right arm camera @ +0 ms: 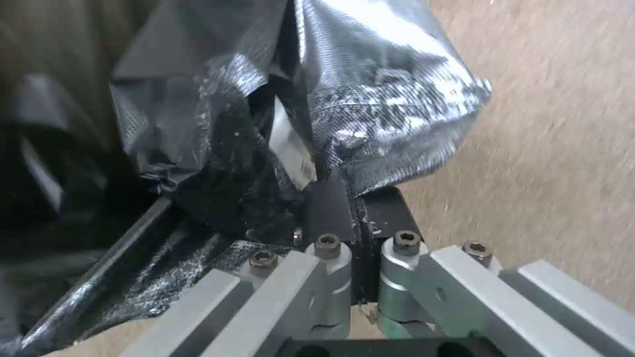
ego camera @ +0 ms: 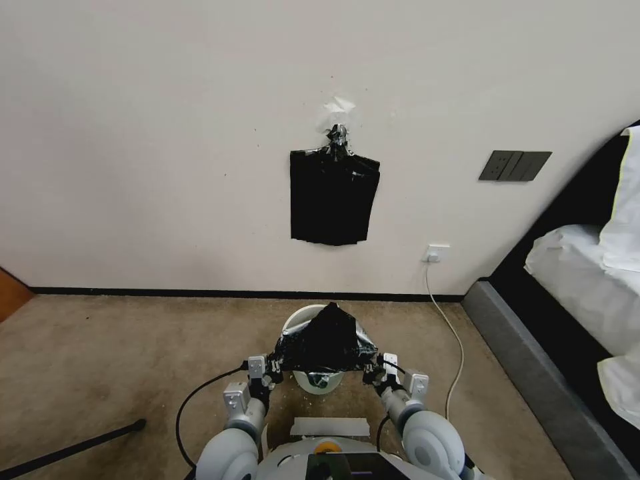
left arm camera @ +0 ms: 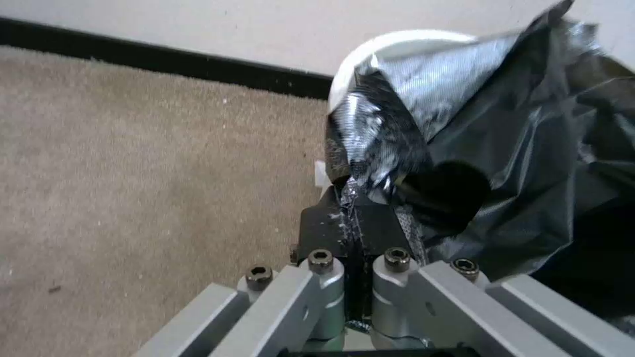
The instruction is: Place a trash bag onto the trash bin.
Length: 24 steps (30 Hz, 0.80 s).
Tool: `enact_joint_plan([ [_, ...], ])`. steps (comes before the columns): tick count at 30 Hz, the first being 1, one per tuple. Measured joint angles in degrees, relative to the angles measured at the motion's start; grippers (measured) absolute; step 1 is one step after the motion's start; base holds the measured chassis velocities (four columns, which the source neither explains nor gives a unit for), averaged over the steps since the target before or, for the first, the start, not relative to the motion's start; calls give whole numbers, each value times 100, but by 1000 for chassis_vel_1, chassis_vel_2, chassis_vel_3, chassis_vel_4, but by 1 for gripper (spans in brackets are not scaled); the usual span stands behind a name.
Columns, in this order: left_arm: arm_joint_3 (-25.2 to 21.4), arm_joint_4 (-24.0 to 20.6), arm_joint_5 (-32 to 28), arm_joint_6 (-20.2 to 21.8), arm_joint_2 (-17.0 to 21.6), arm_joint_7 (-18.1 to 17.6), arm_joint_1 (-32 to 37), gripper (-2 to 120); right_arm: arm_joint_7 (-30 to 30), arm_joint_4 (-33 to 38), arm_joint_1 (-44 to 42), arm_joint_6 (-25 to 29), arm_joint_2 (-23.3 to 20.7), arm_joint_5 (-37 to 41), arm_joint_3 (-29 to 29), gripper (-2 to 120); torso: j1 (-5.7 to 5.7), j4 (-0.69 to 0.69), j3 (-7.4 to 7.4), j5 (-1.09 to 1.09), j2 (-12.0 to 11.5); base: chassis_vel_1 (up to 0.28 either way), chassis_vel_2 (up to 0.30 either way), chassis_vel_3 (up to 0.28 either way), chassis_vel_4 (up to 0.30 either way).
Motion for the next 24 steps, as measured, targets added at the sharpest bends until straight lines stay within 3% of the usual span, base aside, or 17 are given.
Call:
enact_joint_plan([
  [8, -59, 247, -58, -59, -129, -93, 24, 0, -24, -299, 141, -34, 48, 5, -75, 0, 0, 1, 0, 0, 0, 0, 0, 0, 0],
  [24, -6, 1070, -233, -422, -128, 237, -668, 0, -237, -928, 506, 348, 109, -67, -133, 0, 0, 0, 1, 0, 0, 0, 0, 0, 0],
])
